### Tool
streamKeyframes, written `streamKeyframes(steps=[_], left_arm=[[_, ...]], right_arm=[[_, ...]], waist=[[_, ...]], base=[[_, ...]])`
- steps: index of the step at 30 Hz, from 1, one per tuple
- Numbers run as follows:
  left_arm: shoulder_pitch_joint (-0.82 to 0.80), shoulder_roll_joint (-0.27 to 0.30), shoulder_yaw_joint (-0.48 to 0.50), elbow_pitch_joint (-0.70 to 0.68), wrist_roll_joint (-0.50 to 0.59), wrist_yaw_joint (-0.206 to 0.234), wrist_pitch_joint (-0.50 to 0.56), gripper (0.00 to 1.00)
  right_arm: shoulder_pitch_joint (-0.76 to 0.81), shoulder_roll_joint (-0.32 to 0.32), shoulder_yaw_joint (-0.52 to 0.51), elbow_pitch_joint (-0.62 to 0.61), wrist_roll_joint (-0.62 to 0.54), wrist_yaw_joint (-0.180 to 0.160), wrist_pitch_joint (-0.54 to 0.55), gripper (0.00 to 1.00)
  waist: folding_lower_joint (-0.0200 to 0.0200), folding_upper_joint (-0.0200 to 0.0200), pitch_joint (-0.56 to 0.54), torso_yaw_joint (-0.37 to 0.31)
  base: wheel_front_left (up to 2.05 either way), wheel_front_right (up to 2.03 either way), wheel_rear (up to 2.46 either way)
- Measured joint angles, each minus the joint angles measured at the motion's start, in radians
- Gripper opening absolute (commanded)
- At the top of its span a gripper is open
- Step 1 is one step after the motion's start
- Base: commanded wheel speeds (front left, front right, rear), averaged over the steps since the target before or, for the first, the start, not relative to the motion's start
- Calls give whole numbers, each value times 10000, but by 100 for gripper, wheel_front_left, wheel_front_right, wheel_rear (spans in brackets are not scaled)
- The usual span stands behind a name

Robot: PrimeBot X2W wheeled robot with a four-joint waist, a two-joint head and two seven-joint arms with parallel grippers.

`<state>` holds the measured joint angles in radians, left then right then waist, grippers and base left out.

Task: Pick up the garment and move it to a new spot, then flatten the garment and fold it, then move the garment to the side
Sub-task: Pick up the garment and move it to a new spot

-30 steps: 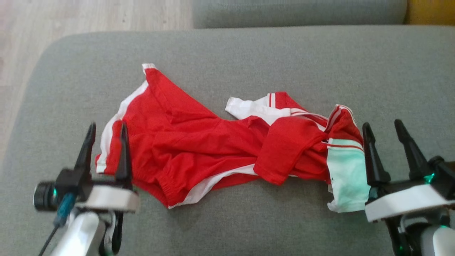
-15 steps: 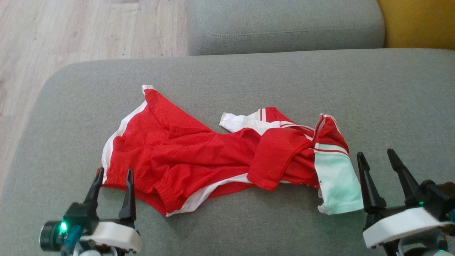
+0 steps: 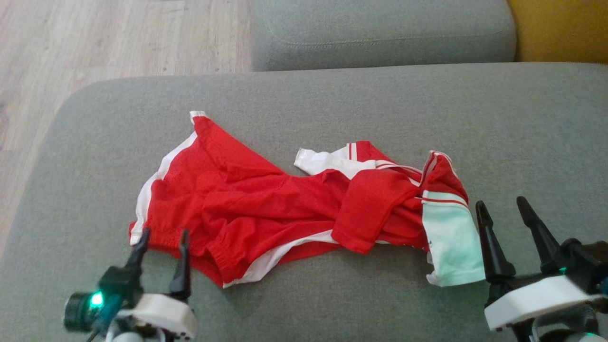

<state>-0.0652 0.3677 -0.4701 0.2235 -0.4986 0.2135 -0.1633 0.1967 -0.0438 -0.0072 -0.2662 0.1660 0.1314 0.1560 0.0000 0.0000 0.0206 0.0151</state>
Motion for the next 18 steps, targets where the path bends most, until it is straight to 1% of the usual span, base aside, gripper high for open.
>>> streamKeyframes(steps=[3,6,9,13,17,18], left_arm=[[-552,6,-458,173,73,-332,614,100],[-1577,-29,-823,677,71,-713,1530,100],[-2670,-142,-1126,1463,40,-1168,2592,100],[-3616,-489,-1402,2673,-234,-1735,3749,100],[-4149,-663,-1490,3777,-299,-2042,4188,100],[-4255,-679,-1503,3950,-299,-2151,4169,63]], right_arm=[[-19,0,2,-115,0,0,44,100],[-69,0,31,-165,-2,0,52,100],[-298,0,94,-165,-2,0,61,100],[-732,0,199,-119,0,0,35,100],[-895,0,226,27,19,0,-79,100],[-895,0,230,100,40,0,-104,100]], waist=[[0,0,164,54],[0,0,433,101],[2,0,769,113],[3,0,1228,60],[3,0,1568,-54],[3,0,1616,-90]], base=[[0,0,0],[0,0,0],[0,0,0],[0,0,0],[0,0,0],[0,0,0]])
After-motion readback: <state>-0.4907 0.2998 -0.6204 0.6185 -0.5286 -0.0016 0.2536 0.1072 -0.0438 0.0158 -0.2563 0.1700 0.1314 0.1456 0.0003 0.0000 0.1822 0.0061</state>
